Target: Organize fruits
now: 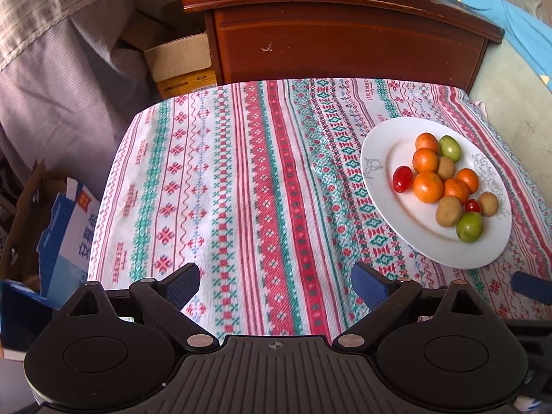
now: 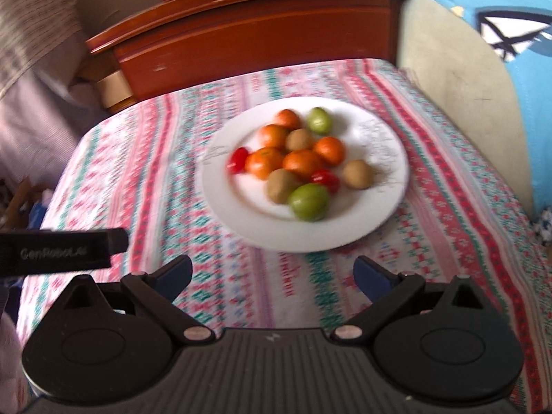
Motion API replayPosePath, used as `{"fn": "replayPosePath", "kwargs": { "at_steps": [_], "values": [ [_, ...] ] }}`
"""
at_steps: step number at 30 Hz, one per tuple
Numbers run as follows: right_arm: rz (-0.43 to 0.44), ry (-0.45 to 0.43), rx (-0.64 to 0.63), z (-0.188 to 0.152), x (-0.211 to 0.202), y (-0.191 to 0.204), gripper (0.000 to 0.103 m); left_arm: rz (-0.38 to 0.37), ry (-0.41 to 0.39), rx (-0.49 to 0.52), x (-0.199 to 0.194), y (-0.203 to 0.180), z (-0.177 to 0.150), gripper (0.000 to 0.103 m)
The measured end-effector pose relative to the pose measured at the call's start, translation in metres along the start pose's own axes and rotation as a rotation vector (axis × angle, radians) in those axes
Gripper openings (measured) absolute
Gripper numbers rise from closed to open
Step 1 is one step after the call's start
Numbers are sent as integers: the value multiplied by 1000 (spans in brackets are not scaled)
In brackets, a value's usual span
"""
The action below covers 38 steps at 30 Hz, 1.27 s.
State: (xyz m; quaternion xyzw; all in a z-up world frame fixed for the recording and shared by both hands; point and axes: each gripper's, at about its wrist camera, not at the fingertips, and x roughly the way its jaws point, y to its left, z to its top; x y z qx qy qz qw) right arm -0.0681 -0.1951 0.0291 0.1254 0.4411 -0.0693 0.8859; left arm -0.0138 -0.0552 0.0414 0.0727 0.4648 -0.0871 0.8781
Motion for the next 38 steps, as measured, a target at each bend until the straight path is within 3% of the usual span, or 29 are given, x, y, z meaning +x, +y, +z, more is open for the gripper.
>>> {"fn": "replayPosePath", "kwargs": {
  "at_steps": [14,19,26,38],
  "values": [
    [122,-86,-240,-59,2,55,99,48,15,-63,-4,45,-30,96],
    [70,-113,-328,-74,16,67,102,66,16,-76,-1,57,-36,96],
    [46,-175,-280,-74,22,68,102,66,31,-80,6,65,-40,96],
    [37,-181,-276,-74,23,67,103,58,51,-95,17,74,-47,96]
  ]
}}
